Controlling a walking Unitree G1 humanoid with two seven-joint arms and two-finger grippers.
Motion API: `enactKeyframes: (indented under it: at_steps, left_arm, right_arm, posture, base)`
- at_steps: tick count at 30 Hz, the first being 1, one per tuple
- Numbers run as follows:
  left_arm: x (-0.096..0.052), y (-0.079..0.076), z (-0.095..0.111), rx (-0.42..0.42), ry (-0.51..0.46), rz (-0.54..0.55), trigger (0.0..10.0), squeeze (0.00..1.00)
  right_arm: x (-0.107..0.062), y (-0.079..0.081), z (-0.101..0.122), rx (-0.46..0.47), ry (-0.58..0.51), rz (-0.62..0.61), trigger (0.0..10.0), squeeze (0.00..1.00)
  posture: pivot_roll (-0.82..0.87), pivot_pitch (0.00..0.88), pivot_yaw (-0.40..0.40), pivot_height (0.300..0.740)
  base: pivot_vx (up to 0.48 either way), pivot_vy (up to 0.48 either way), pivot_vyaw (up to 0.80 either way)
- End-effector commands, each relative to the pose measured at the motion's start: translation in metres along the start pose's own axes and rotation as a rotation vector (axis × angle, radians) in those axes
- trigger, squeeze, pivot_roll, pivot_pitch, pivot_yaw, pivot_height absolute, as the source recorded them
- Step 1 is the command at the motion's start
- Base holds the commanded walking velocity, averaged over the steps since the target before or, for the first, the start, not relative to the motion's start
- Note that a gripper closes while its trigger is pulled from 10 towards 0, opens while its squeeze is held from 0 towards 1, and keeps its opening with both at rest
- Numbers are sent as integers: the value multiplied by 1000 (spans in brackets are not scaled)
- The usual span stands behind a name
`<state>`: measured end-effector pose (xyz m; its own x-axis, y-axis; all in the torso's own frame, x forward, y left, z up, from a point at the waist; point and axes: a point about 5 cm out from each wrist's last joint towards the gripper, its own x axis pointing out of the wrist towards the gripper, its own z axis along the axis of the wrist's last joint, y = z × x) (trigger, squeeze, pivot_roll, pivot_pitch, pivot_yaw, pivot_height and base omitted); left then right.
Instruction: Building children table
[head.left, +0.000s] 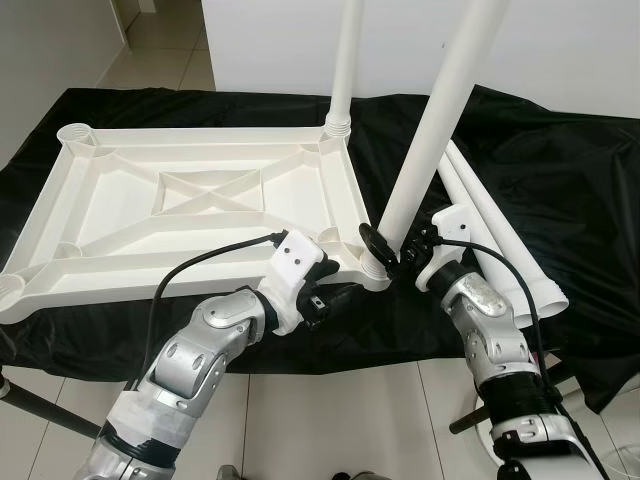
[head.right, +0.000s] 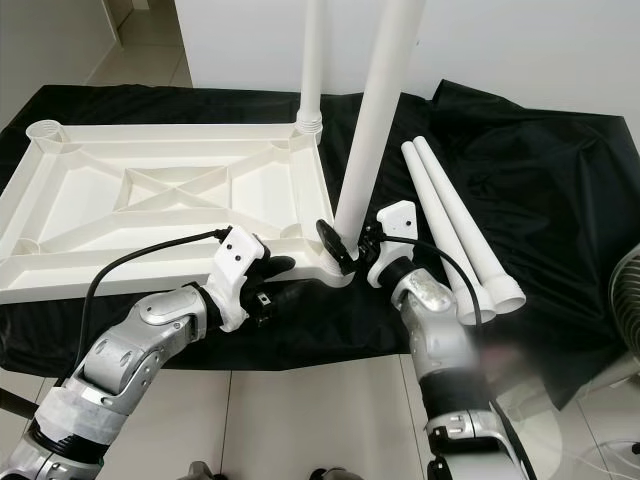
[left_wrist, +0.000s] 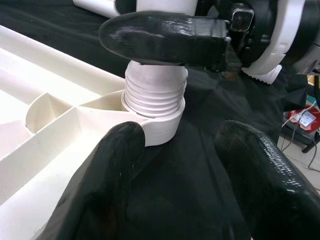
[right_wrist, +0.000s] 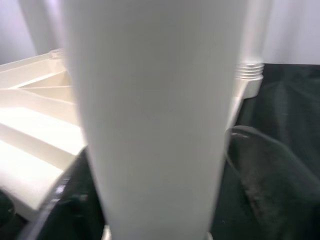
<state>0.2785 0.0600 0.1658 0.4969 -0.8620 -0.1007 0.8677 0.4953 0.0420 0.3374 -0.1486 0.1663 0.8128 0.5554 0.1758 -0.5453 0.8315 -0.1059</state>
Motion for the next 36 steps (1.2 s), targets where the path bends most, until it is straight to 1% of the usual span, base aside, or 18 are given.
enactKeyframes:
  at_steps: [1, 7, 12, 13, 14, 20, 22, 23, 25, 26, 28, 29, 31, 32, 33, 34, 35, 36]
  left_arm:
    - [1, 0, 1, 16, 9, -7, 10000, 0]
    - [0, 3, 2, 13, 7, 13, 10000, 0]
    - [0, 3, 2, 12, 8, 16, 10000, 0]
    - [-1, 3, 2, 12, 9, 17, 10000, 0]
    - [-1, 3, 2, 13, 10, 19, 10000, 0]
    - [-1, 4, 2, 13, 11, 21, 10000, 0]
    - [-2, 6, 2, 18, 12, 29, 10000, 0]
    - [-2, 6, 2, 18, 12, 29, 10000, 0]
    - [-3, 10, 5, 15, -1, 48, 10000, 0]
    - [-3, 10, 5, 15, -1, 48, 10000, 0]
    - [-3, 12, 7, 15, -7, 57, 10000, 0]
    - [-3, 12, 7, 15, -7, 57, 10000, 0]
    - [-4, 14, 7, 14, -9, 64, 10000, 0]
    - [-4, 14, 7, 14, -9, 64, 10000, 0]
    - [-4, 15, 7, 16, -8, 66, 10000, 0]
    - [-5, 16, 7, 17, -8, 67, 10000, 0]
    - [-5, 16, 7, 17, -8, 67, 10000, 0]
    - [-5, 17, 8, 20, -8, 68, 10000, 0]
  right_arm:
    - [-2, -5, -6, 9, 31, 2, 0, 0]
    - [-5, -7, -12, 16, 62, 32, 0, 0]
    - [-6, -8, -17, 37, 79, 30, 0, 0]
    - [-7, -8, -18, 46, 82, 18, 8235, 0]
    - [-7, -8, -19, 58, 84, 9, 10000, 0]
    - [-7, -5, -19, 86, 77, -25, 10000, 0]
    - [-5, -2, -17, 92, 75, -83, 10000, 0]
    - [-5, -2, -17, 92, 75, -83, 10000, 0]
    - [-3, 5, -14, 104, 63, -169, 10000, 0]
    - [-3, 5, -14, 104, 63, -169, 10000, 0]
    - [-2, 8, -13, 125, 61, -252, 10000, 0]
    - [-2, 8, -13, 125, 61, -252, 10000, 0]
    - [-3, 13, -16, 173, 76, -399, 10000, 0]
    - [-3, 13, -16, 173, 76, -399, 10000, 0]
    - [-4, 16, -17, 190, 85, -468, 10000, 0]
    - [-5, 19, -18, 199, 91, -509, 10000, 0]
    - [-5, 19, -18, 199, 91, -509, 10000, 0]
    - [-8, 21, -20, 227, 99, -569, 10000, 0]
  posture:
    - [-8, 86, -26, 740]
    - [-5, 86, -31, 740]
    - [-3, 87, -32, 740]
    - [-3, 88, -32, 740]
    - [-3, 88, -32, 740]
    - [-3, 89, -33, 740]
    - [-5, 84, -37, 740]
    - [-5, 84, -37, 740]
    - [-6, 79, -39, 740]
    - [-6, 79, -39, 740]
    - [-6, 78, -40, 740]
    - [-6, 78, -40, 740]
    - [-11, 69, -40, 740]
    - [-11, 69, -40, 740]
    - [-11, 67, -40, 740]
    - [-12, 66, -39, 740]
    - [-12, 66, -39, 740]
    - [-11, 63, -38, 740]
  base:
    - [0, 0, 0]
    - [0, 0, 0]
    - [0, 0, 0]
    - [0, 0, 0]
    - [0, 0, 0]
    - [0, 0, 0]
    - [0, 0, 0]
    - [0, 0, 0]
    - [0, 0, 0]
    - [0, 0, 0]
    - [0, 0, 0]
    - [0, 0, 0]
    - [0, 0, 0]
    - [0, 0, 0]
    - [0, 0, 0]
    - [0, 0, 0]
    - [0, 0, 0]
    - [0, 0, 0]
